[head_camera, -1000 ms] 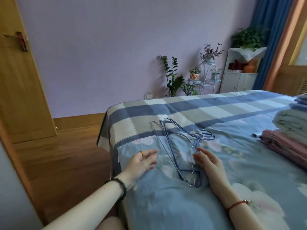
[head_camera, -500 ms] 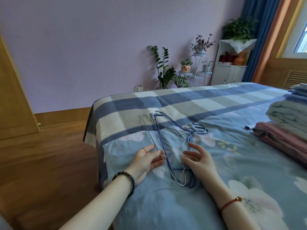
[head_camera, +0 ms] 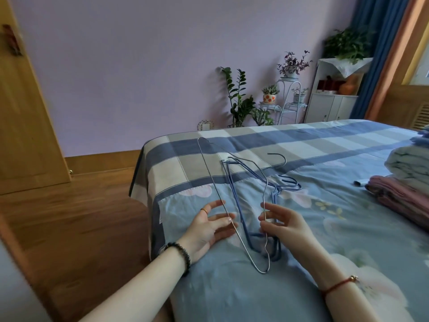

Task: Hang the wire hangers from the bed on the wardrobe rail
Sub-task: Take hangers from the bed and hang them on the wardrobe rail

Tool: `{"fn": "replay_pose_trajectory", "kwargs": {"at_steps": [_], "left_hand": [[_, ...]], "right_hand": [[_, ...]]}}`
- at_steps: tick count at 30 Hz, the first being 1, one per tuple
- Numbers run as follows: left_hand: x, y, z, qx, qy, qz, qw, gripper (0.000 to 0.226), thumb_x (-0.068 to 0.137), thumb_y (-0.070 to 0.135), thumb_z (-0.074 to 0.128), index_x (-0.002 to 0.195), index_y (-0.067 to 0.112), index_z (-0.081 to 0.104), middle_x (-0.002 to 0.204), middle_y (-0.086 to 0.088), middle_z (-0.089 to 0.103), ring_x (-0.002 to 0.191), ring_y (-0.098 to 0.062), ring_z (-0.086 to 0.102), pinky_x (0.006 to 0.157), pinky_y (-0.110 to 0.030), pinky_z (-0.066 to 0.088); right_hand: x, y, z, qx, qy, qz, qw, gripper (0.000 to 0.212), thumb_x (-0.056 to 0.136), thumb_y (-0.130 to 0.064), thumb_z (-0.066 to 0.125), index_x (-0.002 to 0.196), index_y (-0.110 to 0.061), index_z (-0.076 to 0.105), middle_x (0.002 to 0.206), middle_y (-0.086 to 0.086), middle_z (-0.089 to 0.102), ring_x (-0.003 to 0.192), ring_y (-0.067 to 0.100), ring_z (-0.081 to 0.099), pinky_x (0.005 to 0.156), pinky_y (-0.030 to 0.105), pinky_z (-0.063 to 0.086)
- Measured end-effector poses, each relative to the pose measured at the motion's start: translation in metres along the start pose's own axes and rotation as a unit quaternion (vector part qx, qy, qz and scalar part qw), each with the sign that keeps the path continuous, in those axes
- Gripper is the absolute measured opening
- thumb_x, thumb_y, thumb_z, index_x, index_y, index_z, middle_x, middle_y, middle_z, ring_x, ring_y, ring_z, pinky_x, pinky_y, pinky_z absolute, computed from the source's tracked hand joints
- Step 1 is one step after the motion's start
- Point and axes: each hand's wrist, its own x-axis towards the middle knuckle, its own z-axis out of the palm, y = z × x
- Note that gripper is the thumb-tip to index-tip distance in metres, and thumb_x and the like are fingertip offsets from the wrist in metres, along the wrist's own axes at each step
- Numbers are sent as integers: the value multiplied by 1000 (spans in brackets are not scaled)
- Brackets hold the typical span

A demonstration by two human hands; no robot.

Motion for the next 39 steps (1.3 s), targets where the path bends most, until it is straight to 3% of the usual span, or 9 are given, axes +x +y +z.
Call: {"fn": "replay_pose_trajectory", "kwargs": {"at_steps": [4, 9, 12, 18, 23, 29, 33, 39], "left_hand": [[-14, 18, -9, 39, 27, 24, 999, 23, 88, -5, 52, 94, 17, 54, 69, -1, 69, 52, -13, 66, 50, -25, 56], [-39, 63, -29, 95, 84, 114, 985, 13, 89, 3, 54, 87, 16, 57, 72, -1, 64, 50, -12, 65, 49, -22, 55], [-61, 96, -45, 115, 104, 166, 974, 10, 89, 6, 55, 87, 16, 57, 78, -3, 65, 52, -11, 66, 50, -22, 56], [-124, 162, -77, 135, 151, 267, 942, 11, 88, 5, 55, 86, 15, 58, 76, -3, 65, 55, -13, 67, 52, -22, 57], [-191, 216, -108, 152, 210, 331, 907, 10, 88, 6, 56, 87, 15, 59, 78, -3, 65, 54, -12, 67, 51, -22, 56], [-280, 265, -147, 163, 300, 385, 857, 15, 89, 3, 54, 82, 16, 58, 70, 3, 66, 50, -12, 66, 50, -21, 55], [-344, 290, -172, 155, 362, 419, 818, 14, 90, 3, 52, 84, 15, 57, 77, -1, 62, 50, -10, 66, 50, -20, 55], [-442, 321, -205, 122, 442, 462, 759, 11, 89, 5, 54, 88, 13, 60, 83, -4, 64, 55, -11, 68, 51, -20, 56]], "right_hand": [[-11, -20, 12, 5, -35, -22, 999, 36, 80, 15, 55, 112, -1, 57, 77, 7, 60, 46, 14, 61, 50, 22, 54], [-21, -53, 45, -6, -83, -69, 994, 30, 82, 11, 56, 94, -16, 60, 78, 8, 63, 50, 15, 65, 54, 30, 57], [-26, -74, 73, -9, -98, -121, 988, 28, 82, 6, 58, 95, -18, 59, 80, 8, 65, 57, 16, 68, 61, 36, 59], [-43, -125, 141, 6, -136, -227, 964, 28, 83, 2, 59, 94, -23, 61, 77, 8, 66, 59, 17, 69, 59, 32, 60], [-63, -169, 204, 16, -205, -282, 937, 21, 83, -6, 62, 93, -25, 62, 63, -4, 67, 57, 18, 69, 57, 33, 59], [-102, -216, 289, 45, -300, -313, 900, 18, 86, -8, 58, 101, -17, 61, 72, 5, 64, 63, 23, 69, 61, 35, 60], [-135, -242, 351, 73, -363, -321, 872, 23, 89, -6, 53, 109, -17, 60, 74, 7, 63, 62, 22, 67, 63, 39, 58], [-191, -271, 438, 86, -438, -351, 823, 30, 93, -11, 47, 120, -20, 56, 79, 4, 66, 62, 21, 67, 58, 33, 56]]}}
